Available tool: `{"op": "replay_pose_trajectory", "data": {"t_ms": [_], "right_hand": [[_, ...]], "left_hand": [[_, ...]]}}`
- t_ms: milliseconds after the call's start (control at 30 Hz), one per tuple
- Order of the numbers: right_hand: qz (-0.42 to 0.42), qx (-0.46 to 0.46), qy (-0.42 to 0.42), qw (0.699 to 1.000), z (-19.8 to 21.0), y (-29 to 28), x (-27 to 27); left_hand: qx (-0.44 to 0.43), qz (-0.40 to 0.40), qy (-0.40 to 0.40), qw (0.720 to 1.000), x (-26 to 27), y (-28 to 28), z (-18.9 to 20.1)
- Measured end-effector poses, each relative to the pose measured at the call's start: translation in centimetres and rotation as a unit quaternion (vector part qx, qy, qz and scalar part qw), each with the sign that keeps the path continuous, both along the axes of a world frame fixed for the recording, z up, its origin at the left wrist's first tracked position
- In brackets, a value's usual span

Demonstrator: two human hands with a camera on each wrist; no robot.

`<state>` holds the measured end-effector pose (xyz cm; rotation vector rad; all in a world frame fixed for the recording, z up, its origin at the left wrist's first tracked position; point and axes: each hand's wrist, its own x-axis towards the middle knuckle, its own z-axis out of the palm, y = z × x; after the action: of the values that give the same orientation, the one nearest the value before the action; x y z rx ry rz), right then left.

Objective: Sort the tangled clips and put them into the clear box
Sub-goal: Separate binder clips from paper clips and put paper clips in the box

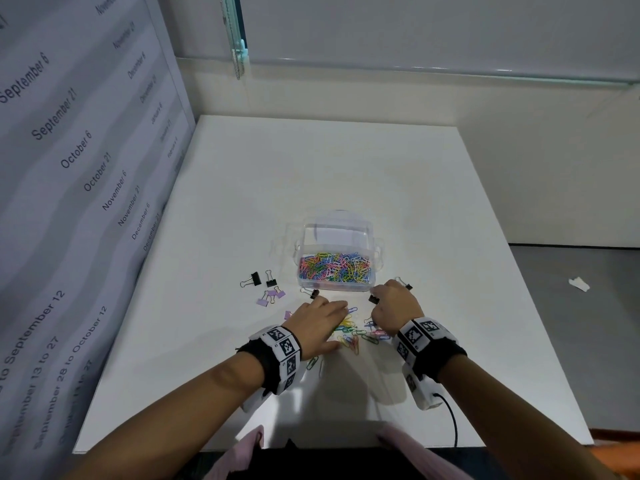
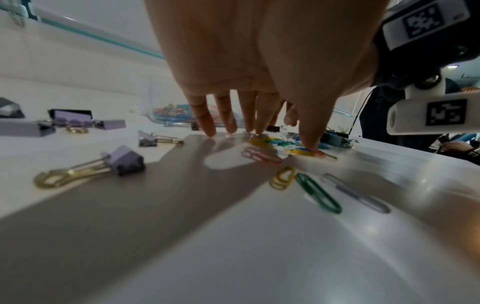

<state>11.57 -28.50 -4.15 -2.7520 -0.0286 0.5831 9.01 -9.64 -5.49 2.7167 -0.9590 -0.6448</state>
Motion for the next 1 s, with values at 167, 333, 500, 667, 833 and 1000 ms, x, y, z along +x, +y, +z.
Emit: {"op": "replay_pose_trajectory", "data": {"t_ms": [167,333,500,667,833,1000], "right_hand": [[0.09,0.072,0.017,0.993,0.2,0.7,-1.1],[0.16,0.079,0.02,0.984,0.3,1.8,-1.8],[0.233,0.078,0.043,0.968,-0.3,2.0,-3.1],[0.216,0.086,0.043,0.972,-0.9,2.2,-3.4],[0.17,0.114,0.042,0.978,-1.4,2.3,-3.2],[0.154,0.11,0.041,0.981,-1.1,2.3,-3.1]], "left_hand": [[-0.091,0.005,0.021,0.996,-0.2,0.7,0.1],[-0.118,0.093,0.07,0.986,0.0,2.6,0.3],[-0.038,0.1,0.096,0.99,-1.0,3.6,0.1],[-0.037,0.117,0.098,0.988,-1.3,3.0,-0.4],[-0.067,0.14,0.102,0.983,-1.2,1.5,-0.5],[-0.089,0.156,0.086,0.98,-1.6,0.2,-0.6]]}}
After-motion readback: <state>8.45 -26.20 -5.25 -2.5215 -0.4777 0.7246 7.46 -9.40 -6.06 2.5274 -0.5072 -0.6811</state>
